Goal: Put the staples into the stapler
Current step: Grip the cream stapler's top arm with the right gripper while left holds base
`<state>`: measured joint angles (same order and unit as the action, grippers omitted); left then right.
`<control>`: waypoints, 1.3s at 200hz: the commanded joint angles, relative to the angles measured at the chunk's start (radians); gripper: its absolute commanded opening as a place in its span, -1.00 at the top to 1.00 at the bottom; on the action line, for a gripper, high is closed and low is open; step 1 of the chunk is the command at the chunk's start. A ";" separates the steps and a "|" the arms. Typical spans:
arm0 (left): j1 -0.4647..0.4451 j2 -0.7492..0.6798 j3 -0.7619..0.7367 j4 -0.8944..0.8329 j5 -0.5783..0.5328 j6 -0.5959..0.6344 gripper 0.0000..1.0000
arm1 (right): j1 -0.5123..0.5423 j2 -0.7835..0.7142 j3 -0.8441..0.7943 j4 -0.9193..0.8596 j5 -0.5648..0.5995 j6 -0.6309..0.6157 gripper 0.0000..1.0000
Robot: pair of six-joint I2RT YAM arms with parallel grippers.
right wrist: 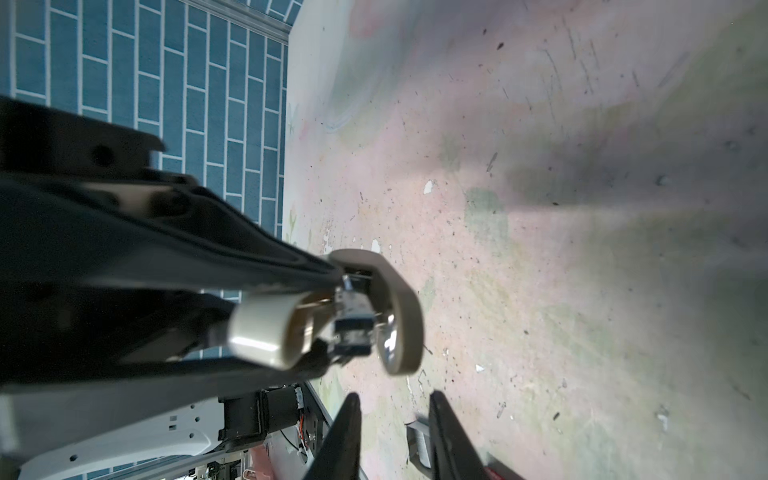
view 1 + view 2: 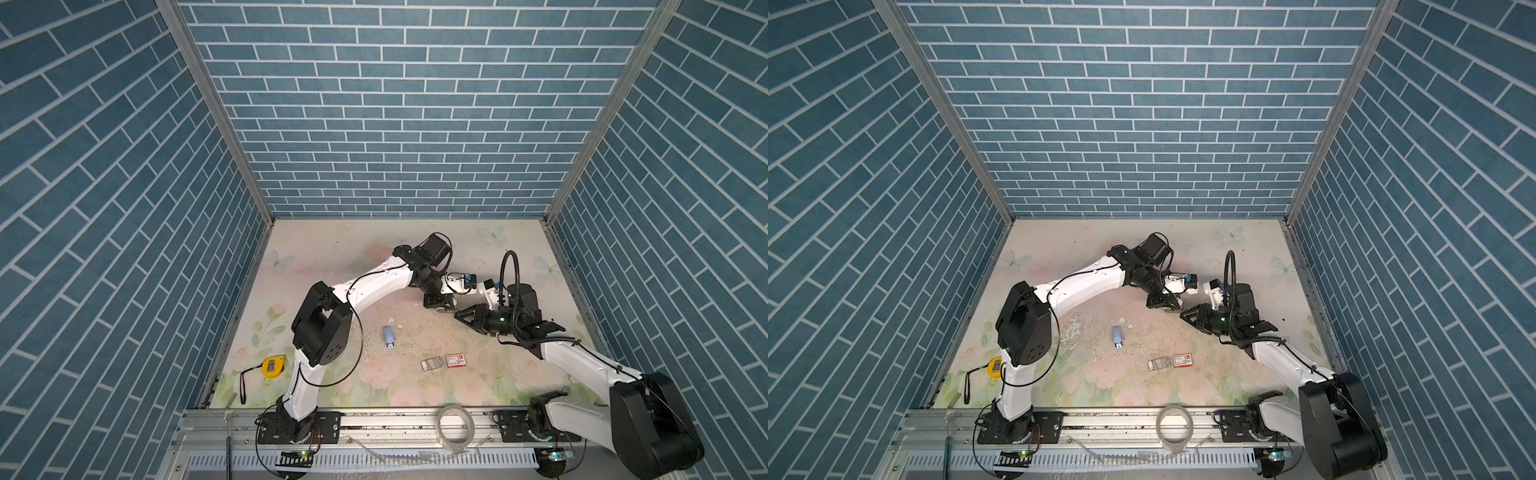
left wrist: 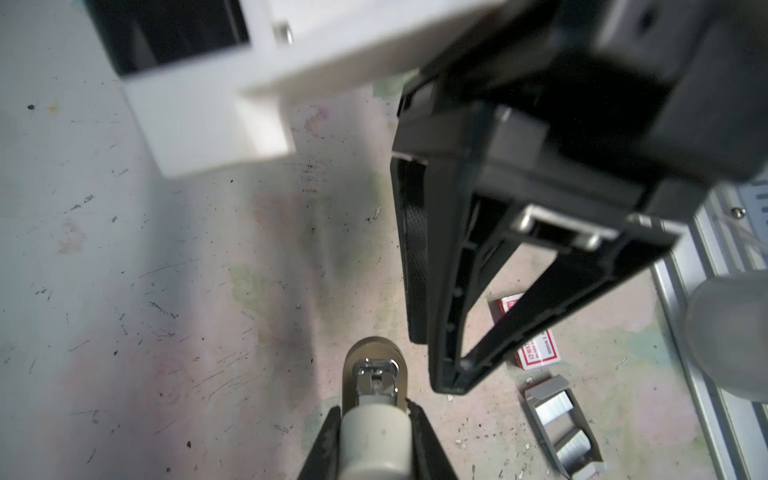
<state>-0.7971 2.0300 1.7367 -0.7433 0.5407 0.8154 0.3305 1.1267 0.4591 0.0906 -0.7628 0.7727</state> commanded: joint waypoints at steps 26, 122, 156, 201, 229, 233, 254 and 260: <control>0.003 -0.049 -0.018 -0.037 0.001 0.072 0.94 | -0.008 -0.019 0.025 -0.088 0.034 -0.061 0.38; -0.011 -0.066 -0.038 -0.060 0.003 0.100 0.95 | -0.009 0.041 0.064 -0.050 -0.001 -0.053 0.45; -0.014 -0.076 -0.040 -0.067 0.014 0.102 0.95 | -0.010 0.037 0.061 -0.062 -0.002 -0.059 0.45; -0.031 -0.079 -0.026 -0.073 0.029 0.091 0.95 | -0.010 0.090 0.057 0.011 -0.030 -0.036 0.50; -0.040 -0.075 -0.013 -0.078 0.041 0.080 0.95 | -0.010 0.116 0.058 0.022 -0.031 -0.036 0.54; -0.042 -0.076 -0.012 -0.079 0.042 0.080 0.95 | -0.010 0.117 0.057 0.024 -0.029 -0.036 0.55; -0.044 -0.080 -0.009 -0.076 0.048 0.071 0.96 | -0.010 0.125 0.048 0.048 -0.035 -0.027 0.60; -0.044 -0.080 -0.003 -0.075 0.048 0.066 0.96 | -0.010 0.128 0.043 0.059 -0.041 -0.022 0.61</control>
<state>-0.8314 1.9903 1.7050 -0.8001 0.5446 0.8986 0.3241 1.2396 0.4992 0.0925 -0.7795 0.7536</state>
